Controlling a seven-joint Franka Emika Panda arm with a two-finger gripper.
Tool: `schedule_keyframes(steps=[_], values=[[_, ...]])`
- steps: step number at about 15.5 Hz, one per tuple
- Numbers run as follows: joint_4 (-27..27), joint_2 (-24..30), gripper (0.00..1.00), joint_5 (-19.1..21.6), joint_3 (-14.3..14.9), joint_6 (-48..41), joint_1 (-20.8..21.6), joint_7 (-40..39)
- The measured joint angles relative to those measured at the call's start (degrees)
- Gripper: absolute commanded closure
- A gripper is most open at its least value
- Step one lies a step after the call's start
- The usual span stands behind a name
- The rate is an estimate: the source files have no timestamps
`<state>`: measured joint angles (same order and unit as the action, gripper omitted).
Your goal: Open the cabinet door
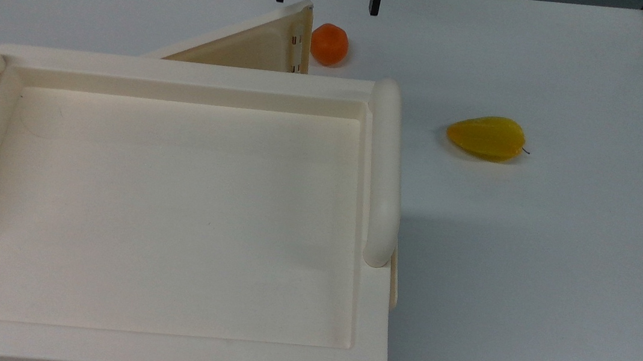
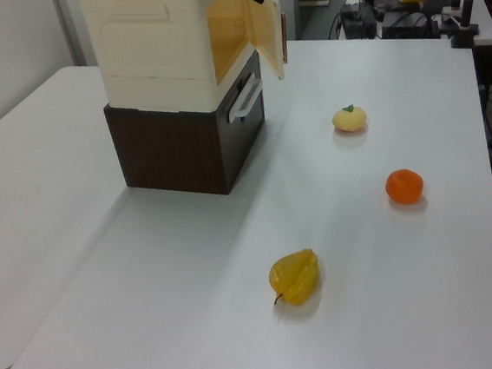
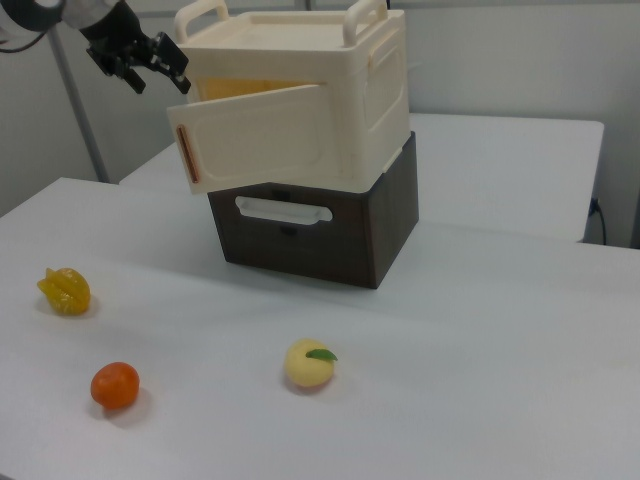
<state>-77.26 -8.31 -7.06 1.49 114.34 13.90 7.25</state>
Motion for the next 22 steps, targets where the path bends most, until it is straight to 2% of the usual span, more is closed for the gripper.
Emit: schedule_keyframes(steps=[10,14,17,22], values=[[-0.7,-2.8,0.00,0.0,-0.1,-0.4,0.3,0.0],[-0.6,-1.5,0.00,0.0,0.9,-9.1,-0.9,-0.1],[-0.6,0.8,0.00,0.0,2.1,-17.0,-2.3,-3.2],[-2.2,1.8,0.00,0.8,2.2,-20.8,-2.4,-4.3]])
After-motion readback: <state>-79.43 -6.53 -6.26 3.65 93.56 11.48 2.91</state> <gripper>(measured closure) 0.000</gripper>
